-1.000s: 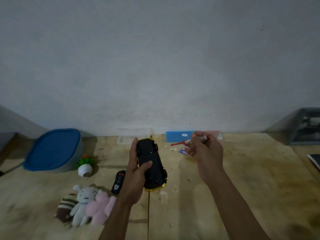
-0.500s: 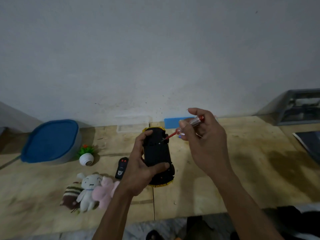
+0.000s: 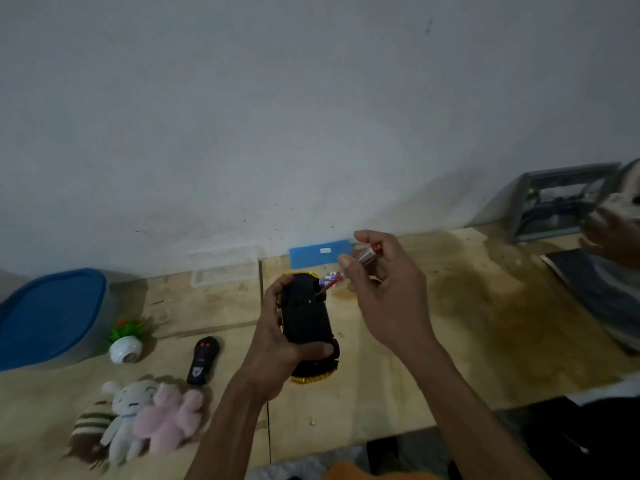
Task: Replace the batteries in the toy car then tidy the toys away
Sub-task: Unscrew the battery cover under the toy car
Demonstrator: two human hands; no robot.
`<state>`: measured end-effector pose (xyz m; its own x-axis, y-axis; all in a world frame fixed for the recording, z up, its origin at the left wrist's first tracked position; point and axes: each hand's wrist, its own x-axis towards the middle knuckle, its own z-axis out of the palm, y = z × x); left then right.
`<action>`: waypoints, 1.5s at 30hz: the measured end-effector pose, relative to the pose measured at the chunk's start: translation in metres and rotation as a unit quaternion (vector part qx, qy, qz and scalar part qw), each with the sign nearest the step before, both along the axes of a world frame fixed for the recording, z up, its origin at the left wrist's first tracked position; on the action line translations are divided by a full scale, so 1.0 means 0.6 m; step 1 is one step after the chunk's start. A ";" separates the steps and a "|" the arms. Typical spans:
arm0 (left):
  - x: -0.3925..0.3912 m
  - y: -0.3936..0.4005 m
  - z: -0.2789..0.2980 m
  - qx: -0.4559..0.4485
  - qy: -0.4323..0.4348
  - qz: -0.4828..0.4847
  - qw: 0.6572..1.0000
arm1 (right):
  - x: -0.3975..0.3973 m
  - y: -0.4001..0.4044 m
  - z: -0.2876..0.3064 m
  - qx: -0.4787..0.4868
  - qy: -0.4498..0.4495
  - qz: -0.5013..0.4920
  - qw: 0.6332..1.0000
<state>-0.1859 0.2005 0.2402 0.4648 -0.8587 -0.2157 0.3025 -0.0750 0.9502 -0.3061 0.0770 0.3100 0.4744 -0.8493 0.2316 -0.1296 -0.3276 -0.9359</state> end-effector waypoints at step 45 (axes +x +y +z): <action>-0.032 -0.061 0.091 -0.056 -0.066 0.039 0.995 | -0.016 -0.066 0.085 -0.086 -0.085 0.103 0.987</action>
